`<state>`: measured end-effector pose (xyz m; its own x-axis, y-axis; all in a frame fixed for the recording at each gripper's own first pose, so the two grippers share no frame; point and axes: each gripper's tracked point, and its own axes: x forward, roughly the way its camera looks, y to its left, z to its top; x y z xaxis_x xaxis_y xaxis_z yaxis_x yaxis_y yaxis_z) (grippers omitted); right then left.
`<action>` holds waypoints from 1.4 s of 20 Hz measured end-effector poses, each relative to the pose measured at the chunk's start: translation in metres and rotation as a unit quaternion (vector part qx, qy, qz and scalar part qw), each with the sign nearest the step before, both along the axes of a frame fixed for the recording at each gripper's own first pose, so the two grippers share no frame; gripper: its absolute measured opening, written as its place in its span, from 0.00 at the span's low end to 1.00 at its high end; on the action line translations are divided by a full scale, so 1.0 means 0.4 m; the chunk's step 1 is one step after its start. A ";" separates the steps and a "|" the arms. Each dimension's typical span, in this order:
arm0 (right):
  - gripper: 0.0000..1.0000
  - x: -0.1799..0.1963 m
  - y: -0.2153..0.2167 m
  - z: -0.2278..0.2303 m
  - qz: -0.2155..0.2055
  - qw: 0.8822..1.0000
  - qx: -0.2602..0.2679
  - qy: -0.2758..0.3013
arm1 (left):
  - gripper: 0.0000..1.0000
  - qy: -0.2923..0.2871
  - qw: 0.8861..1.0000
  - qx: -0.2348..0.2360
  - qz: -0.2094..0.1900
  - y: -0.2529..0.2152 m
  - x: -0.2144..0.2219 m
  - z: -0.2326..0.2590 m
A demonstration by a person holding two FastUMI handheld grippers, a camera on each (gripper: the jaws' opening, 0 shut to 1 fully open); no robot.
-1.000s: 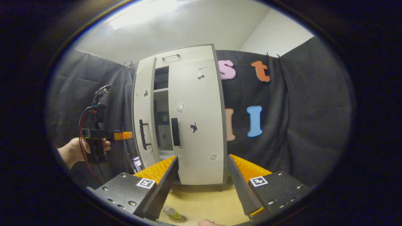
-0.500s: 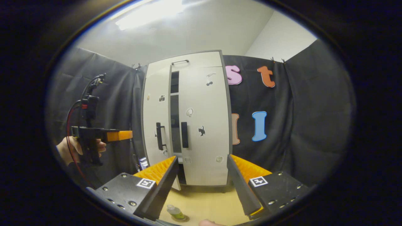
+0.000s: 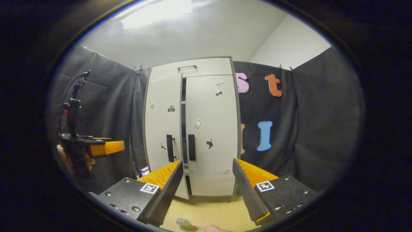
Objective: Grasp the bottle in the cabinet with the left hand and place it on the coaster, then close the right door with the right hand and the left door with the left hand.
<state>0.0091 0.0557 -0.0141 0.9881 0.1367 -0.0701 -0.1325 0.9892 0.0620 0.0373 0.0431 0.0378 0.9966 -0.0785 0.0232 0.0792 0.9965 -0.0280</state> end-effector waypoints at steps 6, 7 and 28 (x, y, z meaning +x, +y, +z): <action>0.93 0.007 0.048 0.010 -0.006 1.000 0.010 0.015 | 0.96 0.000 1.000 -0.007 -0.013 0.009 -0.014 0.001; 0.93 0.005 0.057 0.019 -0.003 1.000 0.014 0.011 | 0.96 -0.001 1.000 -0.003 -0.012 0.012 -0.017 0.003; 0.93 -0.003 0.040 0.019 -0.046 0.999 -0.010 0.010 | 0.96 -0.013 0.997 -0.031 -0.063 -0.005 -0.009 -0.028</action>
<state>0.0079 0.0715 -0.0064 0.9949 0.0430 -0.0909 -0.0391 0.9982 0.0444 0.0336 0.0412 0.0266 0.9779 -0.2006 0.0583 0.2051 0.9750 -0.0855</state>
